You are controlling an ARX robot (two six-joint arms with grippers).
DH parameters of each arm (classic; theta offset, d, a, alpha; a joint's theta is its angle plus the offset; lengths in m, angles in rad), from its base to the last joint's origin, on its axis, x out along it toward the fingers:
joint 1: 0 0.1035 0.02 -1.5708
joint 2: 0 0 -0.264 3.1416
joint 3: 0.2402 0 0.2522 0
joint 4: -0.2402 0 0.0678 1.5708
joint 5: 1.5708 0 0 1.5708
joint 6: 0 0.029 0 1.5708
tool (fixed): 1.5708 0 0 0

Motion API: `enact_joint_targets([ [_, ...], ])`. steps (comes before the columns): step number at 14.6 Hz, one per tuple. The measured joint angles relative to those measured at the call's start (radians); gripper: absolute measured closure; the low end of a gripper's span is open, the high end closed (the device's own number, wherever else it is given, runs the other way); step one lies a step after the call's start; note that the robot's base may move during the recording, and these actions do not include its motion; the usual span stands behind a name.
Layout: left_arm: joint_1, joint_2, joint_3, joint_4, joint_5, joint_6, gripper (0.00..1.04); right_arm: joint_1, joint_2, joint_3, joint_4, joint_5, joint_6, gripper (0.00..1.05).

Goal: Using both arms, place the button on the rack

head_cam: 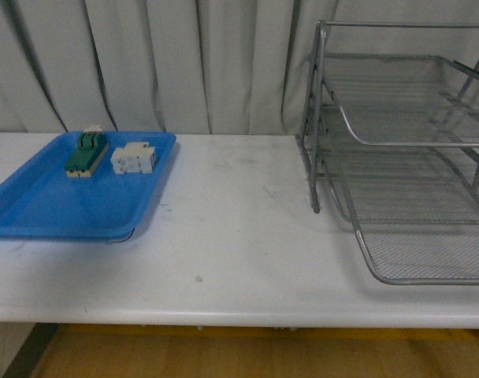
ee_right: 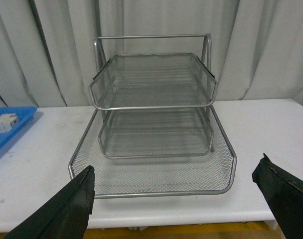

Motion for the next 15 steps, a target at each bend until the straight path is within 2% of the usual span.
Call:
enact_joint_targets([
  [4, -0.071, -0.199, -0.074, -0.116, -0.058, -0.032, 0.68, 0.000, 0.000, 0.000, 0.000, 0.000, 0.000, 0.06],
  [6, -0.095, -0.270, -0.089, -0.147, -0.057, -0.050, 0.68, 0.000, 0.000, 0.000, 0.000, 0.000, 0.000, 0.06],
  [15, -0.085, -0.276, -0.084, -0.138, -0.076, -0.077, 0.68, 0.000, 0.000, 0.000, -0.002, 0.000, 0.000, 0.06],
])
